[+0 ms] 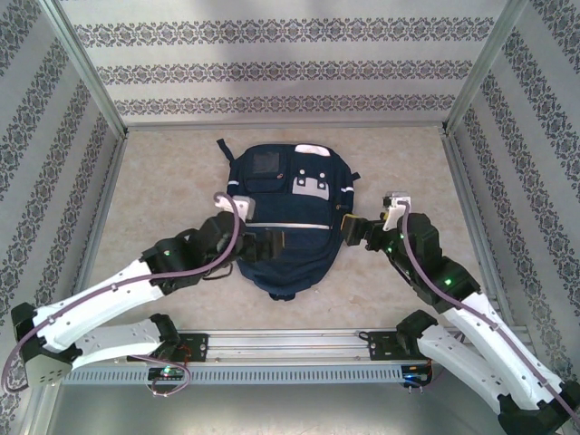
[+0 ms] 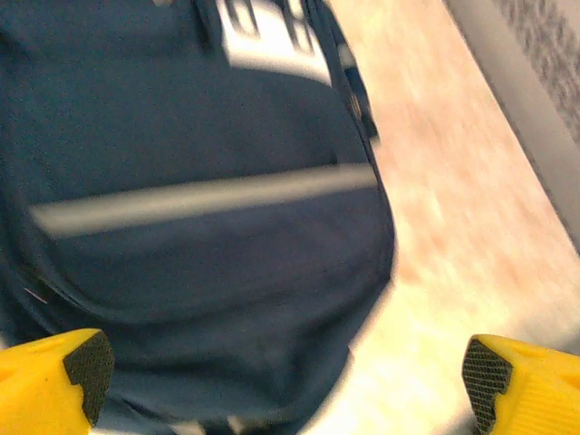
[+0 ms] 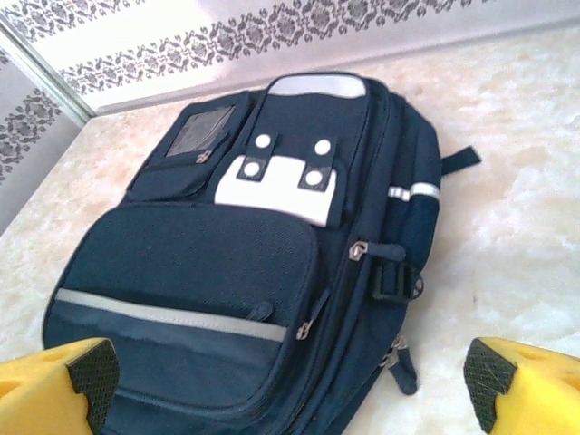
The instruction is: Pack the student bag
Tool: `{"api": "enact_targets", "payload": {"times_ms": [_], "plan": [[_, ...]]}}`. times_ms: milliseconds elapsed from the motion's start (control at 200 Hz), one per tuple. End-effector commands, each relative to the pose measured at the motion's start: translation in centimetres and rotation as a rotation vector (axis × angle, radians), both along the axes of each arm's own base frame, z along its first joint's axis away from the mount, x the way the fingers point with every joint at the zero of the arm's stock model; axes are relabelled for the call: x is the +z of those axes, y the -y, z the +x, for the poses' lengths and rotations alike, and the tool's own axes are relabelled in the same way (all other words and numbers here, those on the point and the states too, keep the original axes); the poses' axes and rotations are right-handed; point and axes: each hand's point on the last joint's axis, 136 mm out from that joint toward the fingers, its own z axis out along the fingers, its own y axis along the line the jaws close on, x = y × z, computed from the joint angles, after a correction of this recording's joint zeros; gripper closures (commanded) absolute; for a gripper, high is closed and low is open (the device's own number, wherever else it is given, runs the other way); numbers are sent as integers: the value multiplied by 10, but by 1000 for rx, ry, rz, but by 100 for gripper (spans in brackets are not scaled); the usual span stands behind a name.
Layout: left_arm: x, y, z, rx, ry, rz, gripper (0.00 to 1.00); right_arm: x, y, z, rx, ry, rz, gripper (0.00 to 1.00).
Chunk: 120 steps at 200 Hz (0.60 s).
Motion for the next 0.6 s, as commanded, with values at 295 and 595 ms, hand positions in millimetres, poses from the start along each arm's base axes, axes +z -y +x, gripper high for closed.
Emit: {"api": "enact_targets", "payload": {"times_ms": [295, 595], "plan": [[-88, -185, 130, 410, 108, 264, 1, -48, 60, 66, -261, 318, -312, 2], [-151, -252, 135, 532, 51, 279, 1, -119, 150, 79, -477, 126, -314, 2]]}}
